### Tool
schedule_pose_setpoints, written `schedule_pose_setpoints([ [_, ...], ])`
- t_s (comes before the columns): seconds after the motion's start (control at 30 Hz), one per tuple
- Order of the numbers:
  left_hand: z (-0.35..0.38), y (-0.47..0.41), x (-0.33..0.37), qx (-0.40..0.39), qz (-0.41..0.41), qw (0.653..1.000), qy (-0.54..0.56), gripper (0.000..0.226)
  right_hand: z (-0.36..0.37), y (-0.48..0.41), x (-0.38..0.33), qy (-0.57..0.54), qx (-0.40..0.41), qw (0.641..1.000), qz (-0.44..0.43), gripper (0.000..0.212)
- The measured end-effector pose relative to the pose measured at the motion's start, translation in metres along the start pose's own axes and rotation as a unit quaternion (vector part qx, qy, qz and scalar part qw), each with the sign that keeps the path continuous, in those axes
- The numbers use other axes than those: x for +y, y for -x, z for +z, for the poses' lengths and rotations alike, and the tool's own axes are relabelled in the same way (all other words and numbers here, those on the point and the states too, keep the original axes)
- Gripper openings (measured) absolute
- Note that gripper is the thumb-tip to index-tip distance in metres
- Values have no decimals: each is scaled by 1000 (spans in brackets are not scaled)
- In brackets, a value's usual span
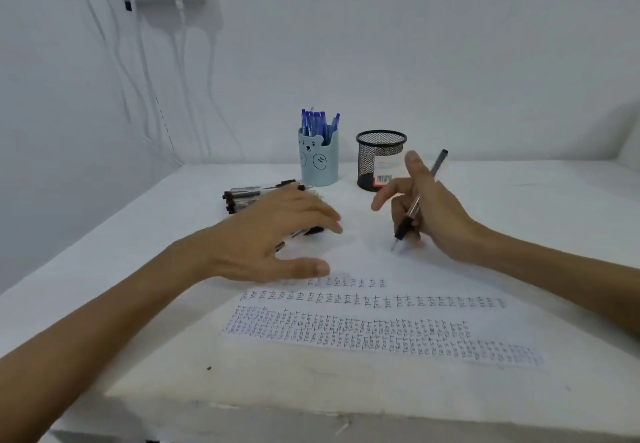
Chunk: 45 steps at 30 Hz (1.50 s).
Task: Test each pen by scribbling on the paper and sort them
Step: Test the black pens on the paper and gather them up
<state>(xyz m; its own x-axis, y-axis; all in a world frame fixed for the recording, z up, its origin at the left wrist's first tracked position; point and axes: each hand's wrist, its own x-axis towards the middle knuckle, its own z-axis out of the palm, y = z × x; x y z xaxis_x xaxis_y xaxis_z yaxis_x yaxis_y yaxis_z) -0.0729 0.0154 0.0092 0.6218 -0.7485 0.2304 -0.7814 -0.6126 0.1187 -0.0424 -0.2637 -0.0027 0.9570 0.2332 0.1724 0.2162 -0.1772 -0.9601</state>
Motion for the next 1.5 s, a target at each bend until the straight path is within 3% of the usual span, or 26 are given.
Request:
schedule_pose_setpoints([
  [0.07, 14, -3, 13, -77, 3, 996, -48, 81, -1, 4, 2, -30, -47, 997, 60, 91],
  [0.13, 25, -4, 17, -116, 3, 990, -78, 92, 2, 4, 1, -59, -42, 994, 75, 93],
  [0.4, 19, -5, 6, -104, 3, 993, -61, 97, 24, -6, 7, -57, -14, 997, 49, 91],
  [0.6, 12, -3, -4, -156, -41, 985, -56, 116, 41, -16, 2, -85, -28, 994, 55, 87],
  [0.67, 12, -1, -9, -156, -46, 986, -40, 113, 39, -14, 1, -79, -35, 995, 46, 71],
  [0.77, 13, 0, -10, -152, -46, 987, -25, 110, 30, -8, 4, -51, -85, 995, 14, 21],
  [0.83, 14, -1, -10, -145, -42, 988, -19, 109, 25, -2, 6, -25, -126, 992, 0, 6],
  [1.0, 16, -1, -12, -139, -36, 989, -22, 108, 23, 10, 7, 86, -170, 981, -41, 8],
  [1.27, 13, -1, -10, -146, -35, 988, -46, 104, 27, 15, 4, 45, -181, 982, -33, 8],
  [1.5, -7, 11, -43, -91, -56, 994, -6, 61, 21, 12, 6, 9, -174, 985, 6, 17],
])
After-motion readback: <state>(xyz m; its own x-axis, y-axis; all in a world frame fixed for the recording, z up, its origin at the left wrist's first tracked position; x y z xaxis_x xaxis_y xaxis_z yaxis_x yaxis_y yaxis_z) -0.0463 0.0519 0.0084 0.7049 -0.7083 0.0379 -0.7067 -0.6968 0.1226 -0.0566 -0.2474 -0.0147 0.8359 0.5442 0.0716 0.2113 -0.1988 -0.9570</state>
